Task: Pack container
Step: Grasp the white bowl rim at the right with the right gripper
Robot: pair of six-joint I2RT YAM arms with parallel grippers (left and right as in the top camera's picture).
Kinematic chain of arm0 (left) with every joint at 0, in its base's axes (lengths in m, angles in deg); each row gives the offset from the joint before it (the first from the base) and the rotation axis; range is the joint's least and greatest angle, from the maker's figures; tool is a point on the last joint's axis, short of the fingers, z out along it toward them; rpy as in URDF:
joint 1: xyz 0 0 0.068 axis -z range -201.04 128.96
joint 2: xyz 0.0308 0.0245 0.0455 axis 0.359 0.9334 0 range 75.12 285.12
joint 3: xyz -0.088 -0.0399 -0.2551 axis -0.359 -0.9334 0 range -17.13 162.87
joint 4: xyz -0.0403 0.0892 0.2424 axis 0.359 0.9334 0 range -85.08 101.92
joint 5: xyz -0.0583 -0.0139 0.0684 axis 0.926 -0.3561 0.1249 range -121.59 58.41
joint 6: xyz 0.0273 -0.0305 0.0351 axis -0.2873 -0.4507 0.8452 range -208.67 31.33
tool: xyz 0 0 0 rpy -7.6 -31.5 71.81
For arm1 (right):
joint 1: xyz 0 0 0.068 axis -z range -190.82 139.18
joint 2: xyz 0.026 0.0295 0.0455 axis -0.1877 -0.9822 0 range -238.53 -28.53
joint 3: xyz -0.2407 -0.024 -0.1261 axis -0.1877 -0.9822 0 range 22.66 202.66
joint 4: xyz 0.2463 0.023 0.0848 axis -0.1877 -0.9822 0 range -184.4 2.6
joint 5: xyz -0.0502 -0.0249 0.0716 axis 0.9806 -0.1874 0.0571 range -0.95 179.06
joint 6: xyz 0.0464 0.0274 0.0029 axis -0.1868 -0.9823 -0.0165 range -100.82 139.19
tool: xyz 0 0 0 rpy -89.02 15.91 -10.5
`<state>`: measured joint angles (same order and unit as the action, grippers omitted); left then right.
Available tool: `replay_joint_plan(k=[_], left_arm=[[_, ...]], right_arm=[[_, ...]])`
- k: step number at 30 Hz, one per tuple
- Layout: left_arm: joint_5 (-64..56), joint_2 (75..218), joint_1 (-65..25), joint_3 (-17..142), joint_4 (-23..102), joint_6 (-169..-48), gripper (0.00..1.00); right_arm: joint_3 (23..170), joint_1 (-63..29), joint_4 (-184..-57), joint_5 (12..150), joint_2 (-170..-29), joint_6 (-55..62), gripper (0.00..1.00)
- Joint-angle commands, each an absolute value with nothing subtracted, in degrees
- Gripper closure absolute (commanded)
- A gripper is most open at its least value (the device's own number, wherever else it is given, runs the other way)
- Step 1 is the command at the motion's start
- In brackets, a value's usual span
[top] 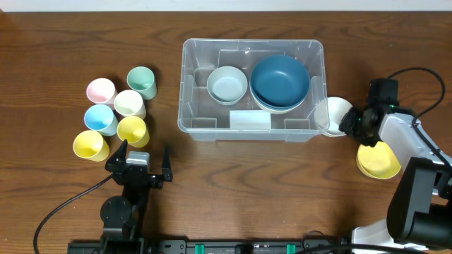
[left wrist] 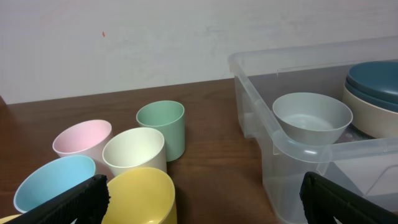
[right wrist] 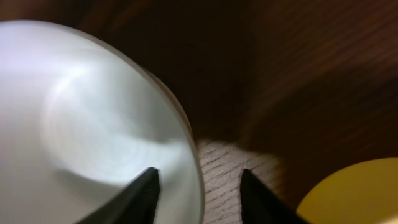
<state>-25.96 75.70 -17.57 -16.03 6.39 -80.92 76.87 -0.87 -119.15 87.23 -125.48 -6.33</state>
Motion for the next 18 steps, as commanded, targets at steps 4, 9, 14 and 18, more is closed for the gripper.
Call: replay_joint_plan(k=[4, 9, 14, 18], left_arm=[[-24.9, 75.4, -17.9, -16.9, 8.4, -80.8, 0.02], [-24.9, 75.4, -17.9, -16.9, 8.4, -80.8, 0.02], [-24.9, 75.4, -17.9, -16.9, 8.4, -80.8, 0.02], [-24.9, 75.4, -17.9, -16.9, 8.4, -80.8, 0.02]], right_arm=[[76.2, -0.5, -118.0, 85.9, -125.3, -6.9, 0.74], [76.3, 0.5, -117.3, 86.0, -125.3, -7.1, 0.84], [76.9, 3.4, -117.0, 86.0, -125.3, -7.1, 0.99], [77.9, 6.2, -117.0, 86.0, -125.3, -7.1, 0.99]])
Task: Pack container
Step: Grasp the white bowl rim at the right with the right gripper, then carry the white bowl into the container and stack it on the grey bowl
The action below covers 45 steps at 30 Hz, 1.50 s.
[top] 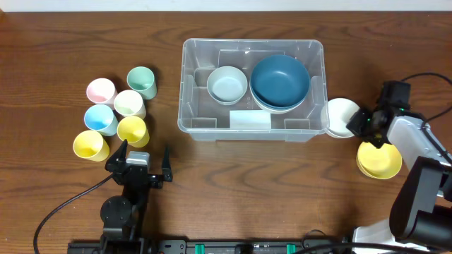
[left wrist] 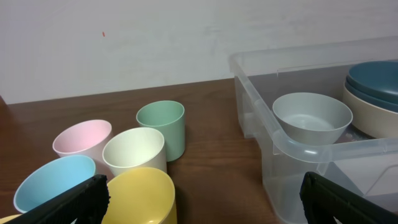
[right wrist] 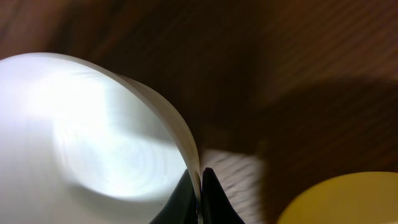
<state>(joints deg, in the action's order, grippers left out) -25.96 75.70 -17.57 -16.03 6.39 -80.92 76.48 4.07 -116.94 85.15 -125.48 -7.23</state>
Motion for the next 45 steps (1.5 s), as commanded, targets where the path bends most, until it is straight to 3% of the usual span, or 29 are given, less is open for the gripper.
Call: replay_joint_plan(k=[1, 8, 20, 28, 37, 45], left_arm=[[-24.9, 75.4, -17.9, -16.9, 8.4, -80.8, 0.02], [-24.9, 75.4, -17.9, -16.9, 8.4, -80.8, 0.02], [-24.9, 75.4, -17.9, -16.9, 8.4, -80.8, 0.02], [-24.9, 75.4, -17.9, -16.9, 8.4, -80.8, 0.02], [-24.9, 75.4, -17.9, -16.9, 8.4, -80.8, 0.02], [-24.9, 75.4, -17.9, -16.9, 8.4, -80.8, 0.02]], right_arm=[[78.4, 6.9, -117.1, 85.8, -125.3, -7.1, 0.99], [88.9, 10.5, -122.9, 84.4, -124.9, -7.1, 0.99], [110.5, 8.1, -131.5, 65.9, -117.2, -7.1, 0.99], [111.7, -10.4, -124.9, 67.9, -112.4, -8.0, 0.99], [111.7, -38.1, -116.6, 89.5, -120.6, -6.4, 0.99], [111.7, -47.0, -110.1, 103.7, -132.3, -5.4, 0.99]])
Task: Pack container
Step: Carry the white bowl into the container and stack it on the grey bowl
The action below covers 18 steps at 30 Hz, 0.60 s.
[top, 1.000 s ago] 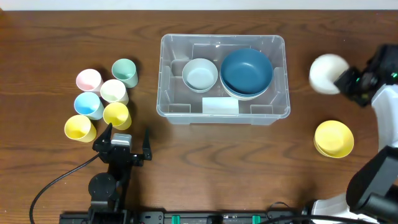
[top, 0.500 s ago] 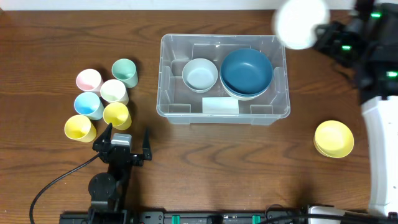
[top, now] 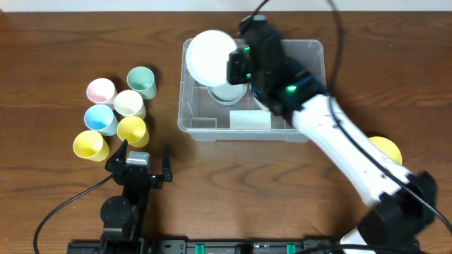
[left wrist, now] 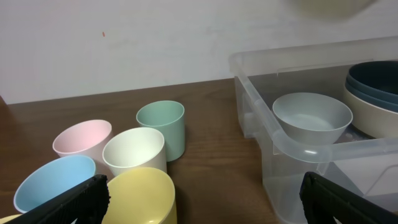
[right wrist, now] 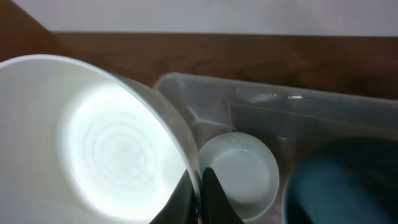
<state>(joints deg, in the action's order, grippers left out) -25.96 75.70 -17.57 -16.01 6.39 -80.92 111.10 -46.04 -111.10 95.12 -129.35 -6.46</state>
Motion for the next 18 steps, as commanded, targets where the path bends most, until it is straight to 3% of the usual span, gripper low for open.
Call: replay_joint_plan(k=[1, 18], left_arm=[[-24.9, 75.4, -17.9, -16.9, 8.4, -80.8, 0.02], [-24.9, 75.4, -17.9, -16.9, 8.4, -80.8, 0.02]], right_arm=[[111.7, -47.3, -109.4, 104.2, -133.7, -5.4, 0.99], [111.7, -45.5, -107.5, 107.3, -143.5, -6.1, 0.99]])
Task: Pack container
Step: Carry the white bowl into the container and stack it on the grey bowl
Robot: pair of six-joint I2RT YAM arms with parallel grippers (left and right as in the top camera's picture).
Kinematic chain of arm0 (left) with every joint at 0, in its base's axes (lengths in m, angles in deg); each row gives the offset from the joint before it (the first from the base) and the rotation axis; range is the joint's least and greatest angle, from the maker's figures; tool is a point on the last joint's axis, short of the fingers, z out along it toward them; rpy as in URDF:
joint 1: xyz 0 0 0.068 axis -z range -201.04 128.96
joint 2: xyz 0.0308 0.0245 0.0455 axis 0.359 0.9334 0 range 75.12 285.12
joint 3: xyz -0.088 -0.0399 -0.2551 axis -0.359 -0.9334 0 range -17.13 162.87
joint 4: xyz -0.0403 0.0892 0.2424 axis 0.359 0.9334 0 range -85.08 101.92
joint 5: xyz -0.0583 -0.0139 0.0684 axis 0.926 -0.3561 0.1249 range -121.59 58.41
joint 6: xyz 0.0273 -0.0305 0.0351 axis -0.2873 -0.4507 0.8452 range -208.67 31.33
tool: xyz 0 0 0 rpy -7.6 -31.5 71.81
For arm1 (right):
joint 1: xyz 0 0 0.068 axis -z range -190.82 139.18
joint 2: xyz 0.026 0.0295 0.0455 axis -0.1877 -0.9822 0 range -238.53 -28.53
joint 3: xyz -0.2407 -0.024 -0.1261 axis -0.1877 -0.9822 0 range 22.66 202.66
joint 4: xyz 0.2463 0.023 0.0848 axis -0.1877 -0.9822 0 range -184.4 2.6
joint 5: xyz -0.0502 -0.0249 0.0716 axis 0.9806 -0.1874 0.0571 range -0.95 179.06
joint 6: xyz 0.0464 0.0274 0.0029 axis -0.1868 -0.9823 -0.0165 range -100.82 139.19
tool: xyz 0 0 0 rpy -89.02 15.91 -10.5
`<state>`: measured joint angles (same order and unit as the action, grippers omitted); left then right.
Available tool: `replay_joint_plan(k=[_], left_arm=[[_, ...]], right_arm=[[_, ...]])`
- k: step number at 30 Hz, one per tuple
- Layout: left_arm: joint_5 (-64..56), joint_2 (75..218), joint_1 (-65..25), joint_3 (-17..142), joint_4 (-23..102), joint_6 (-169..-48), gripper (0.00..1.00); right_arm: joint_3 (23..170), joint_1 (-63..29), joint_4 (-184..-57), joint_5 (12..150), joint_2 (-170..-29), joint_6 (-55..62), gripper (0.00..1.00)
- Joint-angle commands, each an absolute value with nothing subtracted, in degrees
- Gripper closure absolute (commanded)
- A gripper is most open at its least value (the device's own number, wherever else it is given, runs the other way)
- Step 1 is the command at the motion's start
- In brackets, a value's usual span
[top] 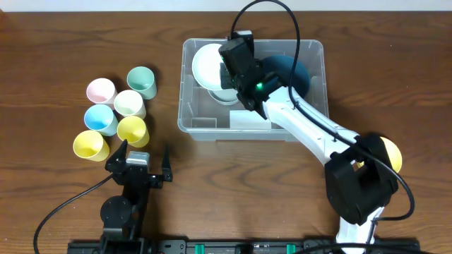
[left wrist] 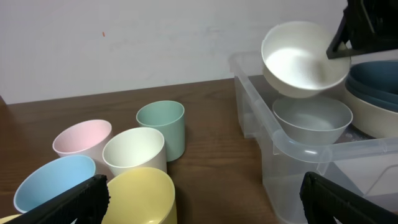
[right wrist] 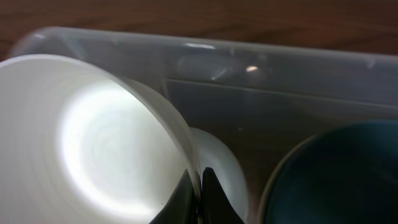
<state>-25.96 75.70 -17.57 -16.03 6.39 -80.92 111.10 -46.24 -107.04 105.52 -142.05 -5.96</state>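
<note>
My right gripper (right wrist: 199, 190) is shut on the rim of a white bowl (top: 208, 65), holding it just above the pale grey bowl (left wrist: 313, 118) in the left half of the clear plastic container (top: 191, 125). The white bowl (left wrist: 303, 61) hangs a little over the grey one, apart from it. A dark blue bowl (top: 300, 70) stacked on a cream one fills the container's right half. A yellow bowl (top: 390, 154) lies on the table at the right. My left gripper (left wrist: 199, 193) stands open near the front left, next to the cups.
Several cups stand in a cluster at the left: pink (top: 100, 90), green (top: 143, 81), cream (top: 129, 103), blue (top: 100, 118) and two yellow (top: 132, 130). A white flat piece (top: 248, 120) lies in the container's front part.
The white bowl in my right gripper has come down and slightly right, from over the container's back left corner to just above the grey bowl inside.
My right gripper stood open around the white bowl's rim beside the container's right wall. It then shut on the rim. Later the bowl was held high over the container's left corner, and now it hangs low over the grey bowl. The left arm stayed still.
</note>
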Motion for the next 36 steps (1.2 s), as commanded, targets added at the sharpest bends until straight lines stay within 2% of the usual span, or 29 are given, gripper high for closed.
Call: replay_joint_plan(k=[1, 11, 13, 15, 18, 21, 29, 33, 36], left_arm=[[-24.9, 75.4, -17.9, -16.9, 8.4, -80.8, 0.02], [-24.9, 75.4, -17.9, -16.9, 8.4, -80.8, 0.02], [-24.9, 75.4, -17.9, -16.9, 8.4, -80.8, 0.02], [-24.9, 75.4, -17.9, -16.9, 8.4, -80.8, 0.02], [-24.9, 75.4, -17.9, -16.9, 8.4, -80.8, 0.02], [-24.9, 75.4, -17.9, -16.9, 8.4, -80.8, 0.02], [-24.9, 75.4, -17.9, -16.9, 8.4, -80.8, 0.02], [-24.9, 75.4, -17.9, -16.9, 8.4, -80.8, 0.02], [-24.9, 75.4, -17.9, -16.9, 8.4, -80.8, 0.02]], right_arm=[[111.7, -45.4, -107.7, 107.4, -143.7, -6.2, 0.99], [111.7, -45.0, -110.8, 107.2, -144.0, -7.6, 0.99], [111.7, -45.0, -111.2, 106.3, -144.0, -7.6, 0.96], [111.7, -45.0, -111.7, 105.6, -144.0, -7.6, 0.87], [111.7, -45.0, -112.5, 105.5, -144.0, -8.0, 0.66], [111.7, -45.0, -112.8, 105.5, -144.0, -8.0, 0.58], [113.1, -45.1, -113.1, 102.0, -142.7, -4.3, 0.58], [116.7, -45.1, -119.3, 101.2, -138.9, -4.3, 0.59], [120.0, -44.5, -126.2, 101.2, -134.2, -4.3, 0.53]])
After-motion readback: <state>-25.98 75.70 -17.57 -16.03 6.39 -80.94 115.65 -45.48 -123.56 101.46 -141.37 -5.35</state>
